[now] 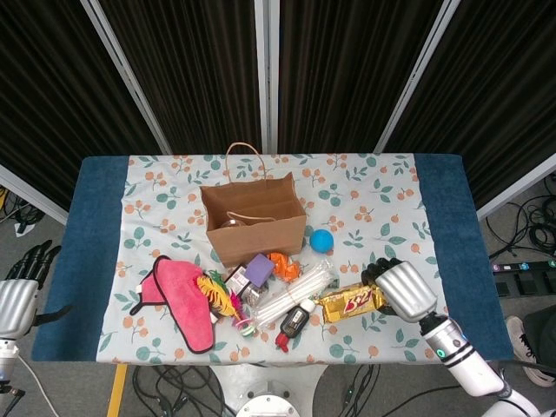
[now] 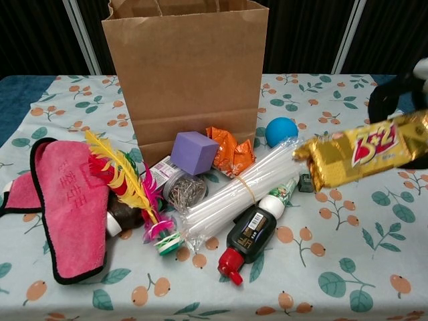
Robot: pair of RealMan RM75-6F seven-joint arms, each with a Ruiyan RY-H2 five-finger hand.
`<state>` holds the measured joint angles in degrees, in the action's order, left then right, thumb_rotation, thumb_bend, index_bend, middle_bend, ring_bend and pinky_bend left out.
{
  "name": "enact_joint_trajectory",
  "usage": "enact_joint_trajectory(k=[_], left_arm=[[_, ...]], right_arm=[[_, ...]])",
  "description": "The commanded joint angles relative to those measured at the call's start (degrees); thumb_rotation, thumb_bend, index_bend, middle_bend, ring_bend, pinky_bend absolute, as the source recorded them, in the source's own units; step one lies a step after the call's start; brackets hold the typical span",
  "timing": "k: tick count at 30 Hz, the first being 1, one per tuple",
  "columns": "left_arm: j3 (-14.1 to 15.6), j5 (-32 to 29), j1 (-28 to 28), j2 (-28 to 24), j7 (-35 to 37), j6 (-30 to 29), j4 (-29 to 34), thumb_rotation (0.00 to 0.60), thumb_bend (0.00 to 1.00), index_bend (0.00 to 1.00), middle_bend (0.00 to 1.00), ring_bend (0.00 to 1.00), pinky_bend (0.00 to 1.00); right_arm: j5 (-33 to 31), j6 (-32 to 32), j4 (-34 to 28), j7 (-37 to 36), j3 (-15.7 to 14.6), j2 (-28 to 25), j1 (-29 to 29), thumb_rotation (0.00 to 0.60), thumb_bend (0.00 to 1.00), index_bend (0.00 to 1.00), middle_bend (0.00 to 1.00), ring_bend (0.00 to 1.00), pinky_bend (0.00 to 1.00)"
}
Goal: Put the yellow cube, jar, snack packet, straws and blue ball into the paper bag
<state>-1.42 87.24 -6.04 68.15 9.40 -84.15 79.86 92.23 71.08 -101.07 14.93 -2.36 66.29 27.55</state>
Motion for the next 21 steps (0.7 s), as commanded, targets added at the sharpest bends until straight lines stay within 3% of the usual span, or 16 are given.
enact_joint_trajectory(k=[1,6,11,17,21], left_arm=[[0.0,0.1,-0.2,-0.1,-0.4,0.1,0.5,0.600,0.10,0.08,0.14,0.06,0.20],[0.0,0.5,-0.3,-0.6,-1.1,0.0,1.5,0.600,0.09,0.08,0.14,0.06,0.20],[-0.3,0.2,-0.3,-1.1,-0.7,-0.1,1.9,0.600,0.09,0.08,0.14,0.06,0.20],[-0.6,-0.5,-0.2,-1.2,0.4,-0.1,1.2,0.600,0.10,0.08,0.14,0.06,0.20],[-0.8,-0.8,-0.3,-1.4,1.1,-0.1,0.7,0.600,0.10,0.08,0.14,0.06,0.20]], right_arm=[[2.3,5.6,-7.6,0.1,3.7,-7.3,-0.9,0.600,0.14,0.57,0.48,0.39,0.56],[0.1,6.3,-13.2,5.1,11.4,-10.2,2.4,0.600,0.16,0.57,0.48,0.39,0.56],[-8.5,1.9,-14.6,13.9,20.1,-7.2,9.6,0.600,0.16,0.57,0.48,0.39,0.56],[-20.3,-1.3,-9.7,23.6,28.4,0.8,19.6,0.600,0.16,0.57,0.49,0.39,0.56],[-26.3,-2.2,-4.6,28.0,30.8,5.5,24.9,0.600,0.16,0.57,0.49,0.39,0.56]])
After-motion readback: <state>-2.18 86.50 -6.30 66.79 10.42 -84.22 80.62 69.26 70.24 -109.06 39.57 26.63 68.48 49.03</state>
